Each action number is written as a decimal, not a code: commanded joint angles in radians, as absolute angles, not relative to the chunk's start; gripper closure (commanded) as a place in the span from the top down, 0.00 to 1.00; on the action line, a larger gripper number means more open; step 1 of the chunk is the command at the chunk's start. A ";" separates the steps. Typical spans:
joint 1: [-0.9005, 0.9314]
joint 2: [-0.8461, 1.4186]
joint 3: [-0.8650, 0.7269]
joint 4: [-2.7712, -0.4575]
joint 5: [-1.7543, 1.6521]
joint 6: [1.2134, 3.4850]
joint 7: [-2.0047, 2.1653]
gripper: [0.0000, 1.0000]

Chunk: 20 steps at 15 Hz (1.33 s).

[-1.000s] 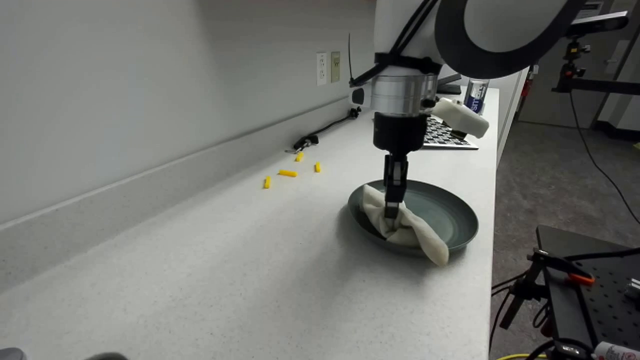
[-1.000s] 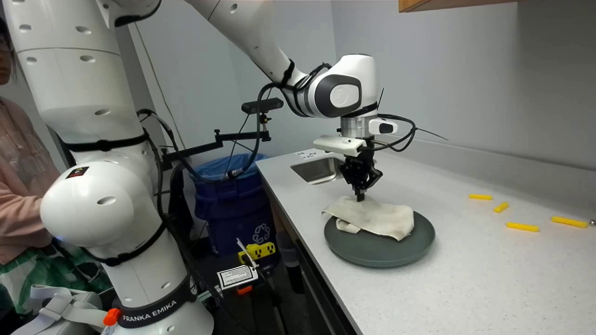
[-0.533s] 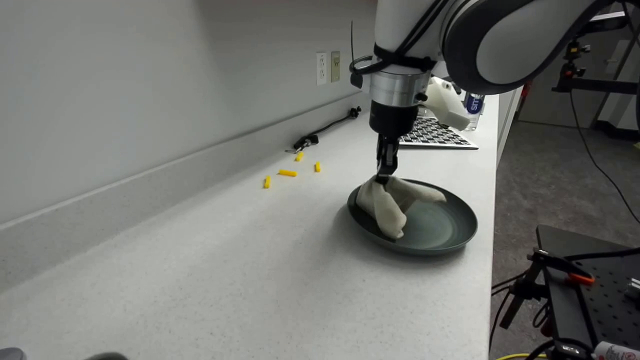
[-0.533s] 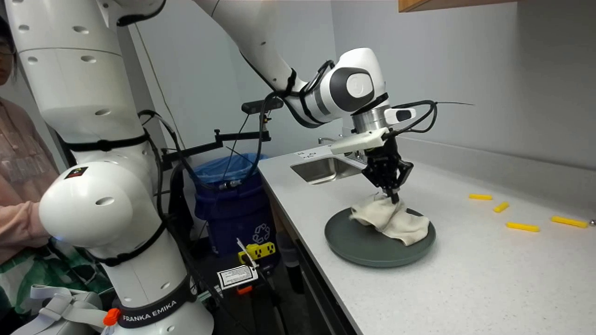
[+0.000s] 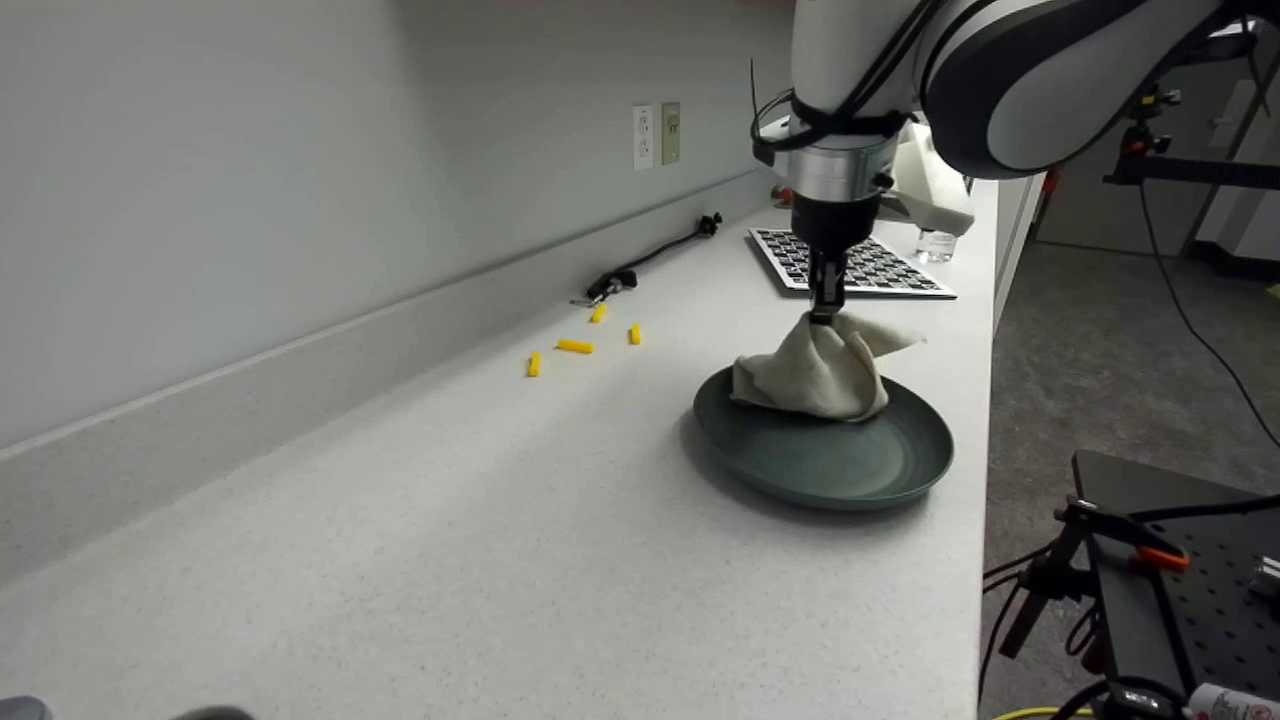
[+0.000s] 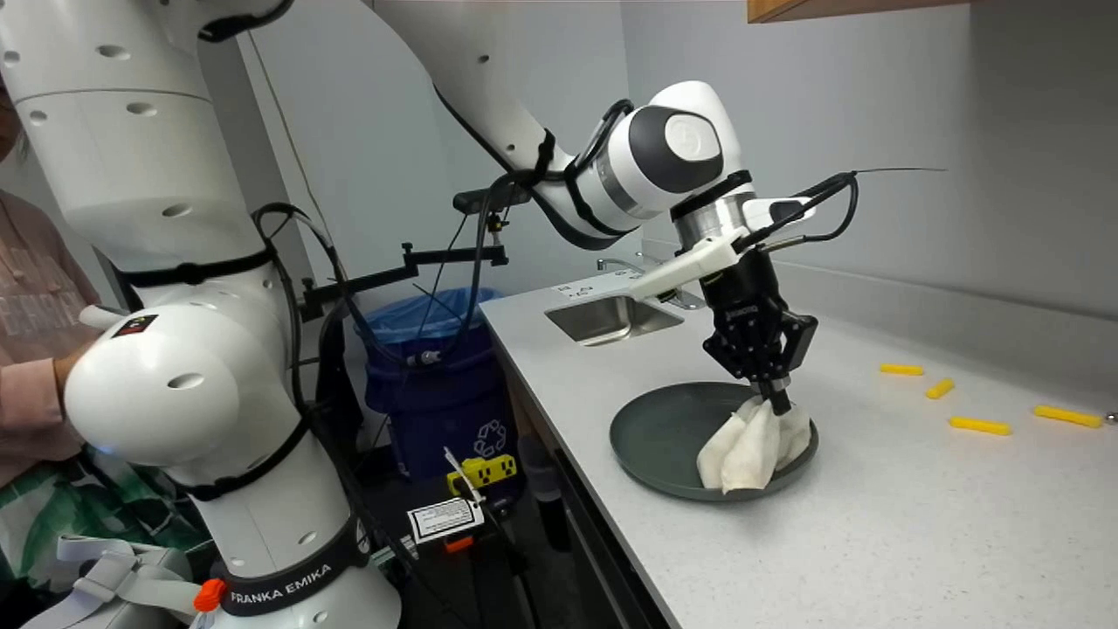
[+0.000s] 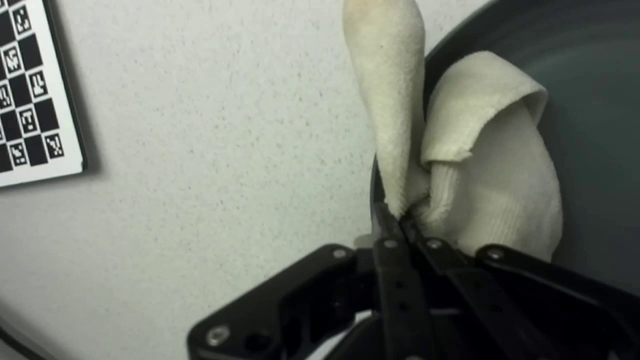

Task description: Take the cloth and wipe the plate

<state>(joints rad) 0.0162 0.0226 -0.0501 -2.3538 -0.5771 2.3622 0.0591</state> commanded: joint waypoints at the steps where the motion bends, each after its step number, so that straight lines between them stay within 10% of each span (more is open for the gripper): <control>1: 0.019 -0.075 -0.021 -2.438 -0.549 2.269 0.037 0.01; 20: 0.097 0.059 0.094 -2.333 -0.216 2.570 -0.016 0.01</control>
<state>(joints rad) 0.0986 0.0438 0.1108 -2.3569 -0.1107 2.5089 -0.0646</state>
